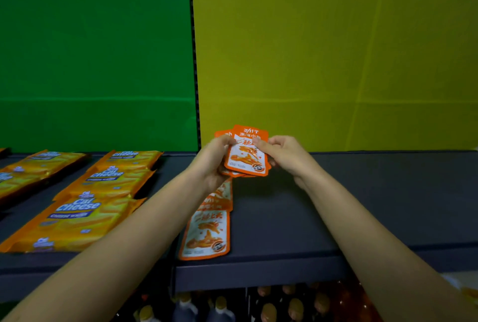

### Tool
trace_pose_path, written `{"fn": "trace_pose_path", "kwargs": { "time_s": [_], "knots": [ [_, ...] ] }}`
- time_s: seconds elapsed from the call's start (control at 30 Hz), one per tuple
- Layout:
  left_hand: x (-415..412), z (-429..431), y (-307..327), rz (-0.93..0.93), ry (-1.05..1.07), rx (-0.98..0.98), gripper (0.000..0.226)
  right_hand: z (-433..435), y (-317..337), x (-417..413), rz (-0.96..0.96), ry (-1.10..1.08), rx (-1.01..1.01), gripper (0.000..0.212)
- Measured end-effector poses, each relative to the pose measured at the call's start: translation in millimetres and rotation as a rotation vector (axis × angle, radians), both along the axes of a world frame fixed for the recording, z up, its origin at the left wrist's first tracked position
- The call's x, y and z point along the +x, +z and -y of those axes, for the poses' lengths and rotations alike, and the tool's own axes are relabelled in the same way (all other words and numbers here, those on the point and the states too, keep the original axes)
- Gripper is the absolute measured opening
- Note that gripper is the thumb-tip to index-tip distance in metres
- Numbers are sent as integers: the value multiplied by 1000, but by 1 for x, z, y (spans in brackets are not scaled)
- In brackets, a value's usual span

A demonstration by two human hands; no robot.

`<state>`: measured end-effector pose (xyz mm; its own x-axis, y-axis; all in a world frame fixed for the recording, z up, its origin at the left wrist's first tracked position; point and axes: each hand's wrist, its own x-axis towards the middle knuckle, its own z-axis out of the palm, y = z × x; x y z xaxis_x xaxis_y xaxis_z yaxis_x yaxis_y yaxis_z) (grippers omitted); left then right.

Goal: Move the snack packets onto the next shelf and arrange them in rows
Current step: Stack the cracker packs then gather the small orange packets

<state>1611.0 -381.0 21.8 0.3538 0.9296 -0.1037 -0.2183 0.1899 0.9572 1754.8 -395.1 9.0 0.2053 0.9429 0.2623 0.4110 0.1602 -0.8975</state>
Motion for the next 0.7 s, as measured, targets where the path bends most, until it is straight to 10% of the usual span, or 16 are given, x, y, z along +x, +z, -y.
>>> {"fn": "trace_pose_path", "kwargs": {
  "time_s": [0.2, 0.7],
  "knots": [
    [-6, -33, -6, -39, 267, 29, 24, -35, -7, 46, -65, -57, -45, 26],
    [-14, -45, -12, -231, 305, 28, 16, -100, -52, 81, 470, -339, -335, 47]
  ]
}}
